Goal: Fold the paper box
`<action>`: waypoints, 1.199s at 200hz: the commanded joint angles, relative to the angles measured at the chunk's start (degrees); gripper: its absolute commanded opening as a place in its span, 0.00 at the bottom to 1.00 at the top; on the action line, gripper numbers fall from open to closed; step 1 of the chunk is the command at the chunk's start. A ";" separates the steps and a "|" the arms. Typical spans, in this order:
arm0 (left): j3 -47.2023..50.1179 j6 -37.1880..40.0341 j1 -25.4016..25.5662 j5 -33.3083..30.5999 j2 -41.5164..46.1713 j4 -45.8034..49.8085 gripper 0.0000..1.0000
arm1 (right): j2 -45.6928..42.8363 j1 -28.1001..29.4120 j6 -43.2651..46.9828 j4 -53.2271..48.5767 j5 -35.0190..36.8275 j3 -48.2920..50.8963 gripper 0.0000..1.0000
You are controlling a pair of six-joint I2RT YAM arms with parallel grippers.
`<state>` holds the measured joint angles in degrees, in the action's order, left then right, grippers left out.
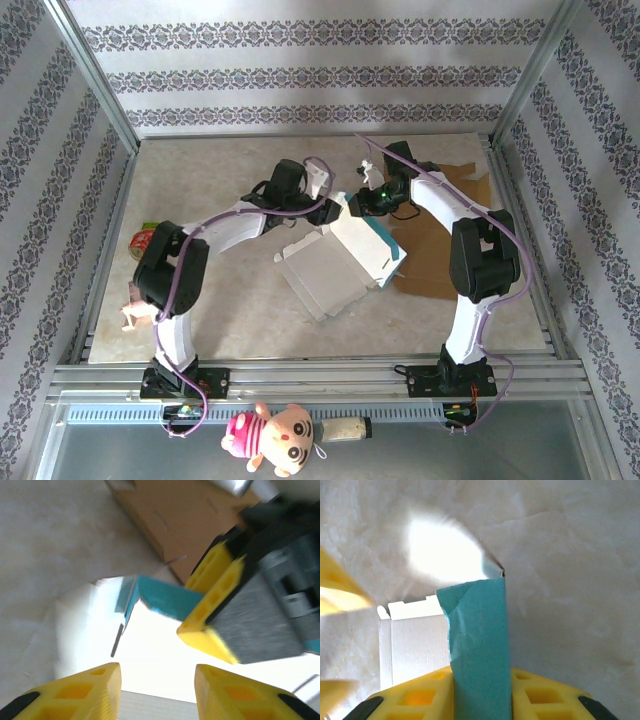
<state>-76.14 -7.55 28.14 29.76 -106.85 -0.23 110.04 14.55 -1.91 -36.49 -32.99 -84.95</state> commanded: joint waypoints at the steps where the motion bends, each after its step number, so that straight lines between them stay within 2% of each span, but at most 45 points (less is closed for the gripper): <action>1: 2.59 2.42 -4.71 3.88 5.48 -0.85 0.45 | 0.03 1.26 4.00 -2.62 1.32 0.31 0.28; 22: 5.55 3.40 -9.07 8.74 7.20 -3.38 0.47 | -0.32 1.82 5.22 -3.21 0.94 0.14 0.28; 39: 3.33 9.98 -11.78 14.27 5.11 2.06 0.48 | -0.20 2.06 6.53 -4.19 1.46 -0.12 0.26; 61: -1.97 21.26 -13.76 13.65 0.04 11.77 0.45 | -0.09 2.08 7.35 -4.95 2.05 -0.25 0.25; 86: -8.21 30.17 -15.02 11.98 -6.09 16.76 0.40 | -0.35 2.40 8.00 -5.41 1.80 -0.57 0.25; 113: -16.45 37.24 -14.87 13.80 -13.24 22.17 0.39 | -0.60 2.46 8.50 -6.04 1.58 -1.17 0.25; 145: -23.90 39.64 -13.78 16.25 -19.08 25.43 0.36 | -0.92 2.43 8.90 -5.98 1.48 -1.27 0.25; 172: -30.88 47.28 -11.41 18.46 -23.36 35.41 0.31 | -1.10 2.38 9.08 -5.93 1.35 -1.44 0.25; 198: -38.03 54.02 -10.32 23.72 -26.85 48.26 0.29 | -0.97 2.31 9.18 -5.63 1.40 -1.47 0.25; 218: -43.03 55.96 -10.24 28.14 -29.36 55.50 0.28 | -0.72 2.32 9.16 -5.63 1.28 -1.64 0.25; 240: -45.15 56.17 -9.51 27.87 -30.61 57.71 0.26 | -0.44 2.32 8.94 -5.54 1.09 -1.98 0.25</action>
<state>-118.34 43.77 18.24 53.06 -135.92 47.29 110.02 16.29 6.04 -40.12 -32.34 -85.47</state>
